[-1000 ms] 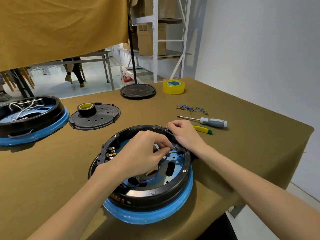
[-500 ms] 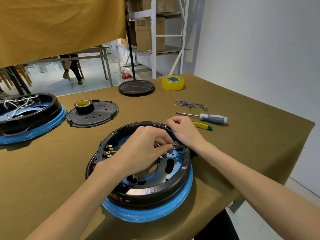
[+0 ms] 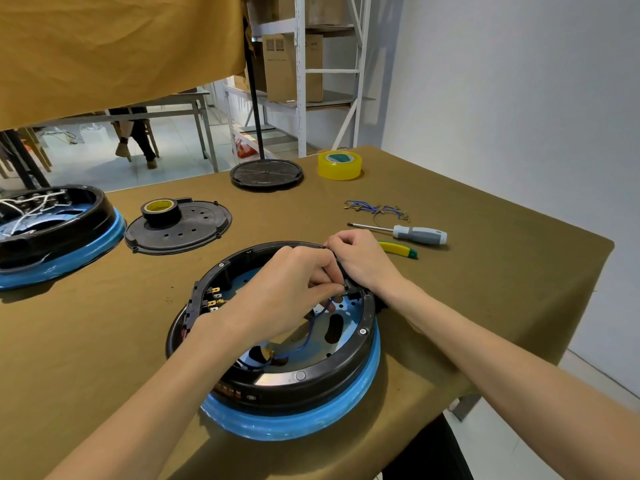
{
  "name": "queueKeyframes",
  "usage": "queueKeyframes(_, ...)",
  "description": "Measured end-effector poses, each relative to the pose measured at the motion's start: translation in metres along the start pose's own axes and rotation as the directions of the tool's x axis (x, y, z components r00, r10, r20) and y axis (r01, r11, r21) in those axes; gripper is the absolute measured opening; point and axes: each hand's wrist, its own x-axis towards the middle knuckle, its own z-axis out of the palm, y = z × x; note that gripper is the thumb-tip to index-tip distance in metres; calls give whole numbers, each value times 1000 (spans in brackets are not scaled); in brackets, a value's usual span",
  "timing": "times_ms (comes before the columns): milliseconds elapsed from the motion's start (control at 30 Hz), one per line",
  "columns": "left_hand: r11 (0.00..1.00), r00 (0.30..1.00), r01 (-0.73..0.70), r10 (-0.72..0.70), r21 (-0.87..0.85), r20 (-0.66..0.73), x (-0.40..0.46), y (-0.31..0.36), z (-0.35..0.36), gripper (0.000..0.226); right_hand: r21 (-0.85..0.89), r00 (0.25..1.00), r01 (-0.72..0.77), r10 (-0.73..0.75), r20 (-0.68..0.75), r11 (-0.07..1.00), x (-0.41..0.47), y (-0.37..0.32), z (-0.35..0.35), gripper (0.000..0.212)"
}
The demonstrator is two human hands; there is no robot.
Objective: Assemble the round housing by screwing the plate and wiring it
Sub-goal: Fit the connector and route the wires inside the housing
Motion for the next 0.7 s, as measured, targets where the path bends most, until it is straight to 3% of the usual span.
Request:
queueKeyframes(333,992,997,71,-72,-100,-6,-12,-4,-9,9,49,1000,-20,20,13,999,-2,2,-2,39)
queueKeyframes(700,999,997,38,-39,-22,-59,-8,-2,0,10,59,1000,-13,13,3,998,0,5,0,44)
